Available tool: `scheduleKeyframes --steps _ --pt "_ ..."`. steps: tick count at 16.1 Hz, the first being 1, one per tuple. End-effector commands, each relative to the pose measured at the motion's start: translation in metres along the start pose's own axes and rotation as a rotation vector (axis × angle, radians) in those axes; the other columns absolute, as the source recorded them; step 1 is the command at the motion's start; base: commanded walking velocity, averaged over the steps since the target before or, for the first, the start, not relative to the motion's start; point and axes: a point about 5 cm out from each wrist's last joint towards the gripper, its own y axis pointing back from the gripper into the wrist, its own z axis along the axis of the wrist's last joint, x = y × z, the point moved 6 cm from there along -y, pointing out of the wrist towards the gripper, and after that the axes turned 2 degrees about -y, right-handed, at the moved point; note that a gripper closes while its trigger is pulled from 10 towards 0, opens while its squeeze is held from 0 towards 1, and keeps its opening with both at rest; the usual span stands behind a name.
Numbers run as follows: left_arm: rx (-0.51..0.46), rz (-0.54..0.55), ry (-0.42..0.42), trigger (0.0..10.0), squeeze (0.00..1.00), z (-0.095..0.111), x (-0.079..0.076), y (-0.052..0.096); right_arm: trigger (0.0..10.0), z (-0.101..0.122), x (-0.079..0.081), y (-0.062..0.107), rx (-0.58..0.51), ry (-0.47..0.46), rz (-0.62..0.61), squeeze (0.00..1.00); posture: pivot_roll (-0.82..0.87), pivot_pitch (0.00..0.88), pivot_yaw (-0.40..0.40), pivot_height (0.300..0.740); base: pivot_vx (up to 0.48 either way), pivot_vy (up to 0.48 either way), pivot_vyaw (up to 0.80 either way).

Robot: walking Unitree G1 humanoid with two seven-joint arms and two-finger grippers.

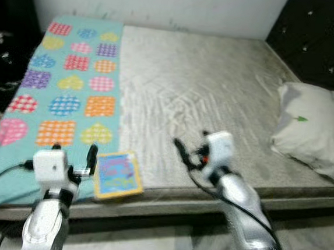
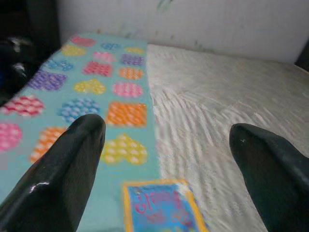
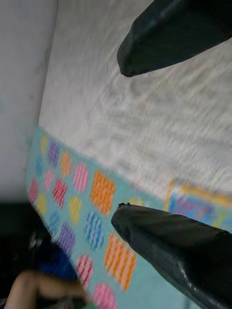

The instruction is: Clean up the room

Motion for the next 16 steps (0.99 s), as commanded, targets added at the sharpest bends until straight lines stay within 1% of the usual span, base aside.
scheduleKeyframes --steps 1,3,4,5,6,8,10,11,13,16 --pt "-0.023 0.006 -0.013 10.0 0.00 0.007 0.005 0.002 10.0 0.005 -0.008 0.007 -0.009 -0.001 -0.012 0.00 0.04 0.099 -0.112 0.740 0.000 0.000 0.00" --pt "-0.023 0.011 -0.016 10.0 0.00 0.009 0.009 0.005 10.0 0.000 -0.021 0.018 0.018 0.005 -0.041 0.00 0.04 0.098 -0.112 0.740 0.000 0.000 0.00" --pt "-0.024 0.014 -0.019 10.0 0.00 0.009 0.009 0.005 10.0 -0.006 -0.033 0.026 0.048 0.015 -0.066 0.00 0.04 0.091 -0.111 0.740 0.000 0.000 0.00" --pt "-0.027 0.012 -0.022 10.0 0.00 0.009 0.008 0.004 10.0 -0.006 -0.034 0.025 0.050 0.027 -0.066 0.00 0.04 0.089 -0.111 0.740 0.000 0.000 0.00" --pt "-0.032 0.010 -0.010 10.0 0.00 0.010 0.006 0.002 10.0 -0.002 -0.032 0.023 0.040 0.049 -0.052 0.00 0.04 0.083 -0.110 0.740 0.000 0.000 0.00" --pt "-0.051 -0.018 -0.005 10.0 0.00 0.015 0.001 -0.002 10.0 0.002 -0.026 0.018 0.025 0.052 -0.038 0.00 0.04 0.076 -0.108 0.740 0.000 0.000 0.71" --pt "-0.061 -0.061 -0.002 10.0 0.00 0.017 -0.005 -0.003 10.0 0.003 -0.019 0.017 0.019 0.049 -0.024 0.00 0.04 0.073 -0.102 0.740 0.000 0.000 0.80" --pt "-0.066 -0.083 -0.001 10.0 0.00 0.018 -0.008 -0.003 10.0 0.002 -0.018 0.017 0.020 0.045 -0.023 0.00 0.04 0.074 -0.097 0.740 0.000 0.000 0.80" --pt "-0.063 -0.093 0.001 10.0 0.00 0.018 -0.010 -0.002 10.0 0.001 -0.018 0.018 0.021 0.041 -0.026 0.00 0.04 0.078 -0.095 0.740 0.000 0.000 0.80" --pt "-0.064 -0.106 0.003 10.0 0.00 0.018 -0.012 -0.001 10.0 0.001 -0.017 0.019 0.022 0.033 -0.026 0.00 0.04 0.084 -0.098 0.740 0.259 0.000 0.00"
